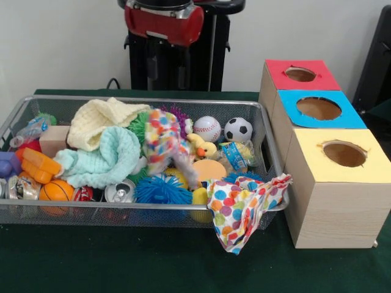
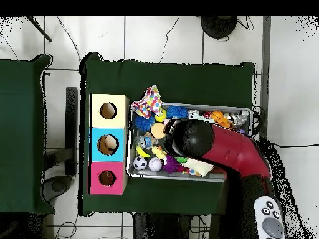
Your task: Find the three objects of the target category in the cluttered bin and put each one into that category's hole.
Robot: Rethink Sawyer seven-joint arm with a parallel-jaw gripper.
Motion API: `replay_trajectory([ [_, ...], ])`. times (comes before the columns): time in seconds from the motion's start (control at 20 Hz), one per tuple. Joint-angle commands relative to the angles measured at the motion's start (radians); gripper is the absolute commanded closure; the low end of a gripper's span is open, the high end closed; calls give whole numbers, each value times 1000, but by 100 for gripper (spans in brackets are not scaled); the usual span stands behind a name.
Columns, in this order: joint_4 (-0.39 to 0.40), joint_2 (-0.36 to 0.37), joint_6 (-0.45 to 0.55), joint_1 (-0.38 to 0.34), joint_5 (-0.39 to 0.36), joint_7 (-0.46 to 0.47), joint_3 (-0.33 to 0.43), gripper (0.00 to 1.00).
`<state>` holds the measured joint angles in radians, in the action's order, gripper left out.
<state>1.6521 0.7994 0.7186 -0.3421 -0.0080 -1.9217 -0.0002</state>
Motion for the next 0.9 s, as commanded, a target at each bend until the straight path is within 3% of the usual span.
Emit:
replay_trajectory([
  [0.05, 53, -61, 20, 44, 32, -174, 22, 0],
  [0.4, 58, -167, -160, 79, -3, -208, -19, 0],
  [0.9, 39, -289, -328, 125, -10, -218, -67, 0],
])
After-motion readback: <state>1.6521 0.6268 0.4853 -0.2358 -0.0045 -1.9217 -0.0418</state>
